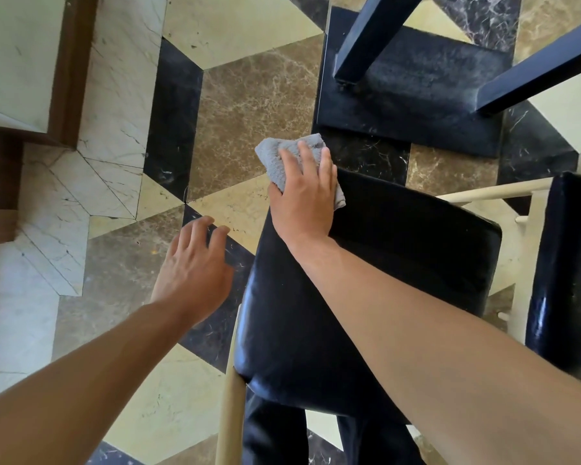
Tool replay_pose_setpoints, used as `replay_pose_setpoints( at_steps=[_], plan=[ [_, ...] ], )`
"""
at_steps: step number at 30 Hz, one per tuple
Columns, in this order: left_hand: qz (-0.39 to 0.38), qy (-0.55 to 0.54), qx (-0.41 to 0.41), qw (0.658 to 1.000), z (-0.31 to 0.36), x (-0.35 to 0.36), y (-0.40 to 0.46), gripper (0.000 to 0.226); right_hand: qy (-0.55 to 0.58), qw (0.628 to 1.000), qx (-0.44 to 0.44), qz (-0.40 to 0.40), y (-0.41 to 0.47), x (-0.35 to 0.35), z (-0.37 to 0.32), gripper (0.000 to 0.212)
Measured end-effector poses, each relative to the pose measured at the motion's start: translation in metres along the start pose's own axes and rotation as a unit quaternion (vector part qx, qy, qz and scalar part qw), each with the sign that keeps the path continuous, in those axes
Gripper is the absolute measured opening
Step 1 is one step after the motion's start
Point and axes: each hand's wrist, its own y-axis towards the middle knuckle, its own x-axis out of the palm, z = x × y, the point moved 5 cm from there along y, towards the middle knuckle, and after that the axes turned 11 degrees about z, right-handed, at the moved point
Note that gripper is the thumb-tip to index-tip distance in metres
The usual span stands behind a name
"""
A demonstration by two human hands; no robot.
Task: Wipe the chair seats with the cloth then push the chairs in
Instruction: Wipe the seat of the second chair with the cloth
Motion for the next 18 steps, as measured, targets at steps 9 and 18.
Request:
replay_pose_setpoints(
  at_steps=[9, 18],
  plan=[
    [0.003, -0.022, -0.034, 0.999, -0.003, -0.005, 0.004, 0.056, -0.04, 0.996, -0.082, -0.025, -0.025, 0.009, -0.022, 0.06],
    [-0.005, -0.01, -0.025, 1.0, 0.007, -0.016, 0.005, 0.057, -0.054, 0.99, -0.12, -0.046, -0.034, 0.005, -0.011, 0.064]
  ],
)
